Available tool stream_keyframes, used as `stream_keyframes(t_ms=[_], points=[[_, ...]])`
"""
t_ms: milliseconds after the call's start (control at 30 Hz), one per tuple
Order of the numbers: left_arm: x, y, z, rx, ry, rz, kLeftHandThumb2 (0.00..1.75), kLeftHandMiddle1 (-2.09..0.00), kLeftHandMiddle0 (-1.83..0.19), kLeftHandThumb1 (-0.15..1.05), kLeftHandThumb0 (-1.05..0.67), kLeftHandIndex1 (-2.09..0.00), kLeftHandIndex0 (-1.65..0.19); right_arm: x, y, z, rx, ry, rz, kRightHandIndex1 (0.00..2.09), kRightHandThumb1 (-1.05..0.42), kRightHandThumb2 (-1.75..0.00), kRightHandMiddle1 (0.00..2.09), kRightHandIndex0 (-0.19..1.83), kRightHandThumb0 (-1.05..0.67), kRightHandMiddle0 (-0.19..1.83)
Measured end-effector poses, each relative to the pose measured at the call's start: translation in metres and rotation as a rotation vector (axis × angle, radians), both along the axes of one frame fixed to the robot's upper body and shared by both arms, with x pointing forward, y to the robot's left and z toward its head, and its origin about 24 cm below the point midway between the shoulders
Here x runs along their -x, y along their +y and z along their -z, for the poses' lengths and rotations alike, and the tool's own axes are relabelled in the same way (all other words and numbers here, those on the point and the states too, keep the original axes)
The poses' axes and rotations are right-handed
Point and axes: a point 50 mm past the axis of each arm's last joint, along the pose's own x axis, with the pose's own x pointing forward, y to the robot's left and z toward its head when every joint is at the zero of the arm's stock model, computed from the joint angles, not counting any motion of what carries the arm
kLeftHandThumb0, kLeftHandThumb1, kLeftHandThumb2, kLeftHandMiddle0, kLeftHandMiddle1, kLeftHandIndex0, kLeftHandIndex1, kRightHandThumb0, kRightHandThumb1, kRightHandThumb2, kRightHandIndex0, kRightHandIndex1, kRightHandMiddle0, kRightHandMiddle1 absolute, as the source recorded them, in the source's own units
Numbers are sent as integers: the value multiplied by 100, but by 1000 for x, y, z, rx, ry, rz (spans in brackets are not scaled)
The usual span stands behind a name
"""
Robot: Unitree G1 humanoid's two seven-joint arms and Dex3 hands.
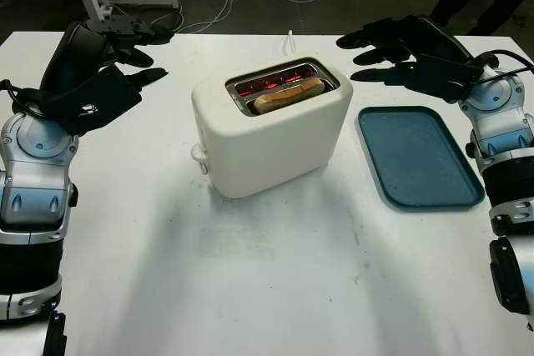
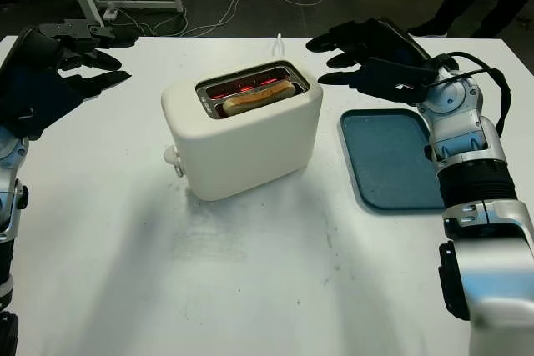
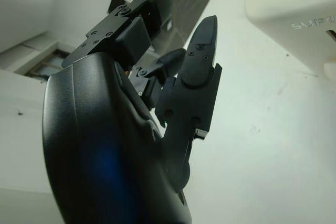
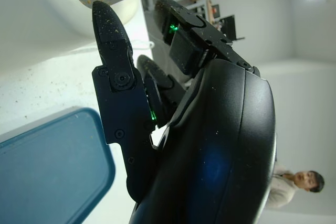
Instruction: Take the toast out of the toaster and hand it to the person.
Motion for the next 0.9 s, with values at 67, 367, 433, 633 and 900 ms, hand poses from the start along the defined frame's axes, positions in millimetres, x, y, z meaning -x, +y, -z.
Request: stream_keyframes(t_ms=[67,367,433,633,900], points=[[0,0,0,0,0,0,6,-81,-52,92,-28,-16,-76,0,0,0,0,0,0,1,-91,0,1,86,-56,77],[0,-1,1,-4,2,2,6,-83,-55,91,-26,-17,-77,0,0,0,-1,2,3,0,-90,0,0,85,-55,76],[0,-1,1,-4,3,2,6,-83,-54,92,-26,-17,-76,0,0,-1,0,-1,2,0,-90,0,0,85,-56,76],[0,-1,1,-4,4,3,6,-83,-53,92,-26,-17,-76,0,1,-2,0,-3,0,1,-91,0,0,85,-56,76],[0,-1,1,-2,5,4,6,-84,-53,92,-28,-17,-76,0,1,-2,1,-5,-2,1,-90,0,1,86,-54,77]])
